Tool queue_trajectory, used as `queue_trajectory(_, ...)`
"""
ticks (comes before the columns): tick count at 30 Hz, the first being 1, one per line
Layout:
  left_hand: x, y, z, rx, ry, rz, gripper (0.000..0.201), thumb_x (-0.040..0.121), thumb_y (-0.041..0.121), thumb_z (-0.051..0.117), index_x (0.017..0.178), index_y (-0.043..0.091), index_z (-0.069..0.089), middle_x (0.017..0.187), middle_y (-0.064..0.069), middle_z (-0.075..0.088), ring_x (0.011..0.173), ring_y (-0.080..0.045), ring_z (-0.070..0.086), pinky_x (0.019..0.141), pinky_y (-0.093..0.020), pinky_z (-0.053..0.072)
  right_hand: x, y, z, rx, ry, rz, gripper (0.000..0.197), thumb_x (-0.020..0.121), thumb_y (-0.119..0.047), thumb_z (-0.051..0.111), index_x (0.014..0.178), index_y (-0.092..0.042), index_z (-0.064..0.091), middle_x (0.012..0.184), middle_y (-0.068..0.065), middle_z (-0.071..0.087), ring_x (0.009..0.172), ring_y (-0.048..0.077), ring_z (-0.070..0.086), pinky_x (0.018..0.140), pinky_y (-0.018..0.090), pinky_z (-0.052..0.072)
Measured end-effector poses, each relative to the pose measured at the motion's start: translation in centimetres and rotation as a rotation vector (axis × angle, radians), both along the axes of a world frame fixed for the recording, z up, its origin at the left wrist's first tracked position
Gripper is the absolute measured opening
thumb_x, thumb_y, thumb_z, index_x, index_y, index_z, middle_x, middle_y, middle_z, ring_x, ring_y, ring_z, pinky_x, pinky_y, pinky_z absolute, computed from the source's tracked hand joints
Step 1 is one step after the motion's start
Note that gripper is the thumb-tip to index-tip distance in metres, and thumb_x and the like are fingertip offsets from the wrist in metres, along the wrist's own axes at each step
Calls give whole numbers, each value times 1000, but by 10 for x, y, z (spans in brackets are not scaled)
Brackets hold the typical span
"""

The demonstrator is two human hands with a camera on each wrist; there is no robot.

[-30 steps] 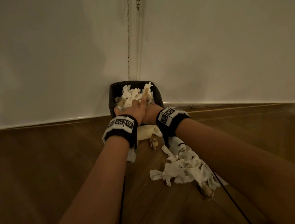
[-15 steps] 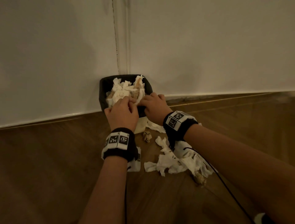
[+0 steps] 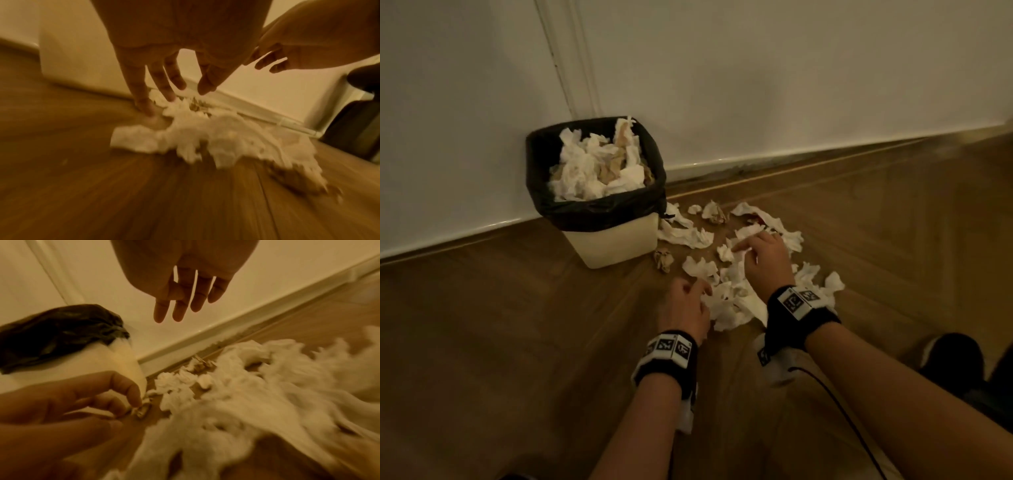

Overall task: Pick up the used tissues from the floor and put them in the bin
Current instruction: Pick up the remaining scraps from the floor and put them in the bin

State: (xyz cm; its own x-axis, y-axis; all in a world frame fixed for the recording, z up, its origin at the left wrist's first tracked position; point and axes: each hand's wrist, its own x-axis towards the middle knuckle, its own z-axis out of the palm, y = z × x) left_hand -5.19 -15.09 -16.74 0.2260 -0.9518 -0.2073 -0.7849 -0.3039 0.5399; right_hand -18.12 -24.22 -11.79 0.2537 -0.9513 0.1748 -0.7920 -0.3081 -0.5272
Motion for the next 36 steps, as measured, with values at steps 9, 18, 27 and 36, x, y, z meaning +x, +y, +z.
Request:
queue_trajectory(9,-34,16,-40,156,-81,206,25,79,58,55,99,45,47,143,0,2,135,-35,5,102,-67,20,-52,42,-52,171,136,-132,33,83,-3,47,104,-19,67,104,4,58,103,24,43,91,31,38)
queue_trajectory(18,-30,12,-44,181,-124,97,51,89,24,57,130,43,32,143,-7,11,127,-32,30,96,-44,40,-54,78,-67,525,248,-355,61,76,-20,56,132,-23,31,135,9,30,124,33,30,100,39,36)
queue_trajectory(27,-21,12,-45,214,-125,-107,81,89,-7,37,141,51,15,146,-9,10,125,-27,37,96,-35,43,-61,83,-81,520,368,-274,66,86,-5,48,141,-33,22,141,9,20,126,33,29,105,39,33)
queue_trajectory(36,-15,8,-51,222,-67,-33,46,92,2,39,135,19,40,134,-13,32,103,-33,53,88,-39,44,-64,80,-91,535,407,-197,56,93,-17,48,136,-47,28,147,9,14,131,35,26,95,44,45)
